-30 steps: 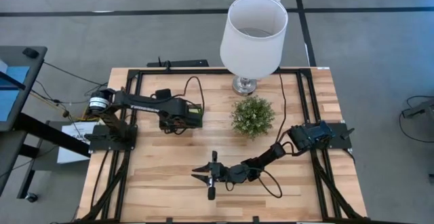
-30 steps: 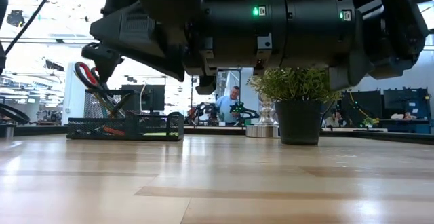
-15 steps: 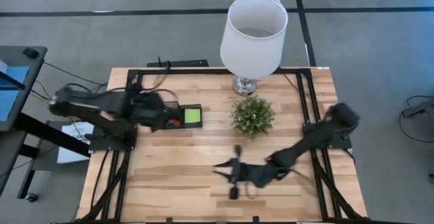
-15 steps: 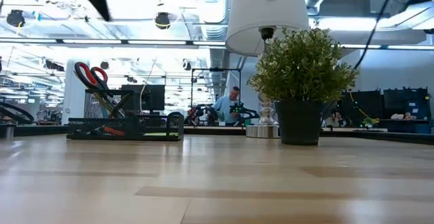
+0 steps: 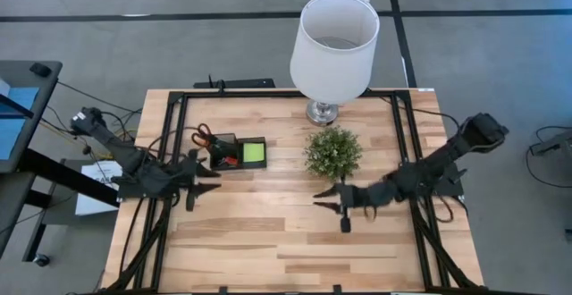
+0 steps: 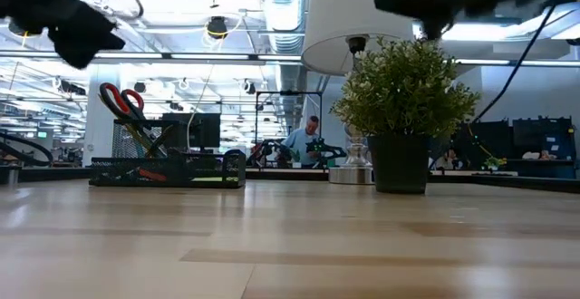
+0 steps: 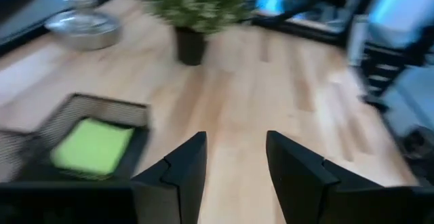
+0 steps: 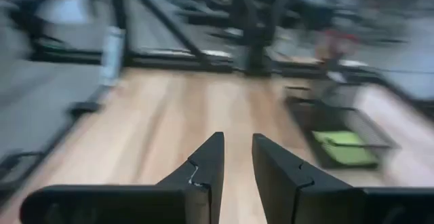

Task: Pick and place office supplies into organizer
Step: Return to Home Position

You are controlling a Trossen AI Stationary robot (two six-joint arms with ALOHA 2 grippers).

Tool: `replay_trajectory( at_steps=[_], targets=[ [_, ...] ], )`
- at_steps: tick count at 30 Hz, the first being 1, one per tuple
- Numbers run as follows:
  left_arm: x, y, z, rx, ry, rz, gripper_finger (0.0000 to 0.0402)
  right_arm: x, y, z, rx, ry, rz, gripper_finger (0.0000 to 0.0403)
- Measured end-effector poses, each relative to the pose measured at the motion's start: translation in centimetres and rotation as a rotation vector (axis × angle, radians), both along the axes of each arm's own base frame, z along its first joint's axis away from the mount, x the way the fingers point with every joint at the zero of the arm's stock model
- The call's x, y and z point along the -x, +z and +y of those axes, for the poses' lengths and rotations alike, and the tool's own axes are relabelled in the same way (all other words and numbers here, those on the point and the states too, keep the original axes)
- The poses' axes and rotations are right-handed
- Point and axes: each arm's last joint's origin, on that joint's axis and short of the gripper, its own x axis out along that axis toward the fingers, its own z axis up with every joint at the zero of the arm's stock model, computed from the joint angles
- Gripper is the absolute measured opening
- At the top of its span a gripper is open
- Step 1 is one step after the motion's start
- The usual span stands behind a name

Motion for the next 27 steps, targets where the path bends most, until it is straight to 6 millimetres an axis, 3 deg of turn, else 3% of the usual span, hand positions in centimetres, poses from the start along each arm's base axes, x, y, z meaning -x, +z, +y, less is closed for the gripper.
replay_trajectory(
  at_steps=[3, 7, 10, 15, 18, 22, 27],
  targets=[
    [0.1, -1.9, -0.3, -0.016, -0.102, -0.07, 0.0145, 0.5, -1.2, -3.3, -0.063, 0.104, -0.033, 0.0073],
    [0.4, -3.2, 0.0, -0.078, -0.122, -0.067, 0.0145, 2.5, -2.3, -7.6, -0.171, -0.026, -0.054, 0.0073],
    [0.9, -3.3, 0.4, -0.105, -0.107, -0.059, 0.0145, 4.9, -3.3, -9.0, -0.218, -0.069, -0.06, 0.0073],
    [1.7, -3.2, 1.3, -0.174, 0.0, -0.08, 0.0145, 8.2, -3.9, -9.0, -0.278, -0.011, -0.178, 0.0073],
    [2.1, -3.3, 1.7, -0.181, 0.031, -0.08, 0.0145, 9.2, -4.3, -8.0, -0.265, 0.131, -0.206, 0.0073],
    [2.7, -3.6, 2.2, -0.193, 0.033, -0.059, 0.0145, 9.9, -5.2, -6.5, -0.181, 0.241, -0.126, 0.0073],
    [3.3, -3.2, 2.5, -0.149, 0.007, -0.12, 0.0145, 10.4, -5.2, -5.7, -0.119, 0.205, -0.13, 0.0073]
  ],
)
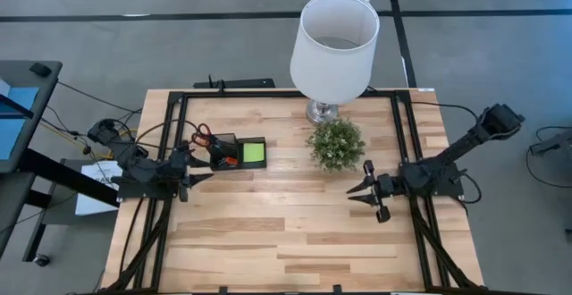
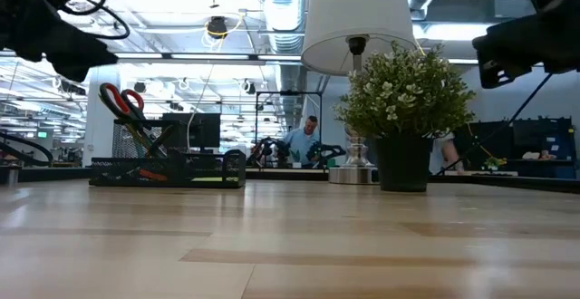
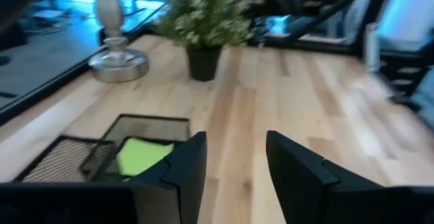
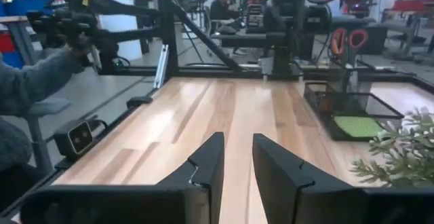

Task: Pick and place office supplies into organizer
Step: Return to Home Position

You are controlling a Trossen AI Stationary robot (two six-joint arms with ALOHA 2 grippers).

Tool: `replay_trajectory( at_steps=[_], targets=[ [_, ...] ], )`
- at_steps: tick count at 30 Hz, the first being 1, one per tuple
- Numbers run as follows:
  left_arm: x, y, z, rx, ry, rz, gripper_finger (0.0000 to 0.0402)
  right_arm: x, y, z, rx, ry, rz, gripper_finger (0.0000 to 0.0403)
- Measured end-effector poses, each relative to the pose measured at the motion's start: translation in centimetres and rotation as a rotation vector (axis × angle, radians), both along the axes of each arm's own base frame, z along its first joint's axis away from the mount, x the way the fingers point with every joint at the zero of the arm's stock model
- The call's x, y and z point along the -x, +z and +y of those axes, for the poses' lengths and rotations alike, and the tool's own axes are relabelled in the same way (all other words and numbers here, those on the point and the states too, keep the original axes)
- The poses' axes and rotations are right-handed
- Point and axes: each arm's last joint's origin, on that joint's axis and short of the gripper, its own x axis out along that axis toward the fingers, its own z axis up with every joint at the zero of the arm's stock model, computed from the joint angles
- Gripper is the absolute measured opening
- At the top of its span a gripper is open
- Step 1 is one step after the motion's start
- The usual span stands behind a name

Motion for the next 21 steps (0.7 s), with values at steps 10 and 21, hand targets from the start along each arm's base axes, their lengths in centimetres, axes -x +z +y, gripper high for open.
replay_trajectory(
  at_steps=[10, 21],
  targets=[
    [0.2, 0.0, 0.3, 0.0, 0.055, -0.015, 0.0145, 2.6, 2.0, 0.2, 0.102, -0.079, -0.122, 0.0073],
    [0.2, -0.1, 0.2, 0.077, 0.034, -0.013, 0.0145, 5.1, 3.1, -1.4, 0.133, -0.013, -0.238, 0.0073]
  ],
)
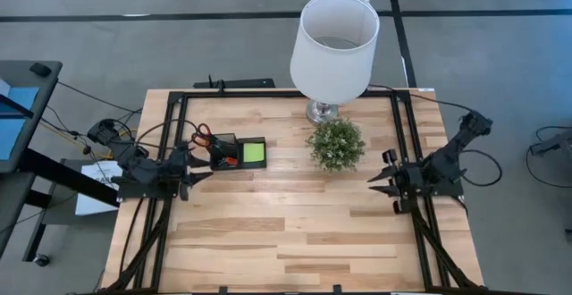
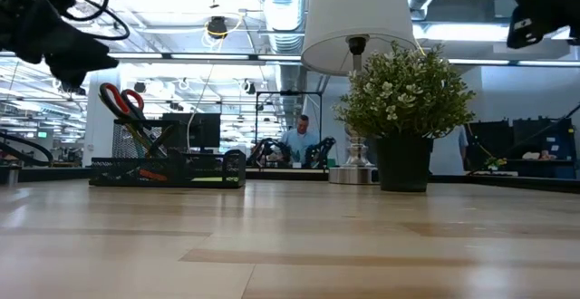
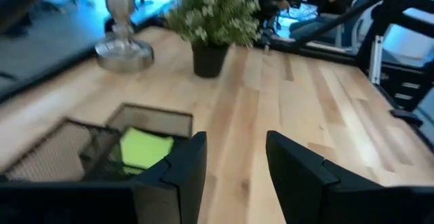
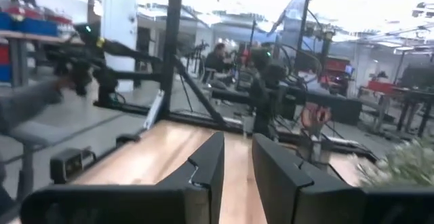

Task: Pick and place office supplies into organizer
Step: Return to Home Position

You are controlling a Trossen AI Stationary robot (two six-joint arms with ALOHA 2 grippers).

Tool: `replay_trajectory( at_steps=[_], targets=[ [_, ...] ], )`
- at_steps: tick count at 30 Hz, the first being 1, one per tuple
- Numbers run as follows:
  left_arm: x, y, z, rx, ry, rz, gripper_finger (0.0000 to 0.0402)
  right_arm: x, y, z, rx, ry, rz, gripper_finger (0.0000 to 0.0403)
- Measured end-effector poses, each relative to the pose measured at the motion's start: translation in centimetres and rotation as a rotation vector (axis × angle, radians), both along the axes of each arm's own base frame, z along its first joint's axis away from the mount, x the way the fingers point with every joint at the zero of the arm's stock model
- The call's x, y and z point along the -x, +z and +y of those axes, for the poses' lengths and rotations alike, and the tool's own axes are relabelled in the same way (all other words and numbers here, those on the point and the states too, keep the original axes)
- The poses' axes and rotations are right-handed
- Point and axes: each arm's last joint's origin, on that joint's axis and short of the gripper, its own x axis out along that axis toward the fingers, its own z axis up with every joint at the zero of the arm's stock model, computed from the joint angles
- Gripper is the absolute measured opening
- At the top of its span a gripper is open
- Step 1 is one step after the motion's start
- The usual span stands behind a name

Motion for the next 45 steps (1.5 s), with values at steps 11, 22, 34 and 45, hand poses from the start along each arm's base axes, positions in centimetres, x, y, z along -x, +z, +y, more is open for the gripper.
replay_trajectory(
  at_steps=[11, 22, 34, 45],
  targets=[
    [0.2, -0.9, -0.5, 0.377, -0.121, 0.106, 0.0145, 0.0, -0.8, -1.4, -0.023, -0.173, 0.07, 0.0073],
    [0.4, -1.3, 0.3, 0.234, 0.089, 0.08, 0.0145, -0.1, -0.9, -1.5, -0.061, -0.183, 0.083, 0.0073],
    [0.4, -1.4, 0.1, 0.25, 0.02, 0.106, 0.0145, -0.1, -0.9, -1.5, -0.061, -0.183, 0.083, 0.0073],
    [0.4, -1.4, 0.1, 0.248, 0.02, 0.107, 0.0145, -0.1, -1.0, -1.5, -0.059, -0.183, 0.085, 0.0073]
  ],
)
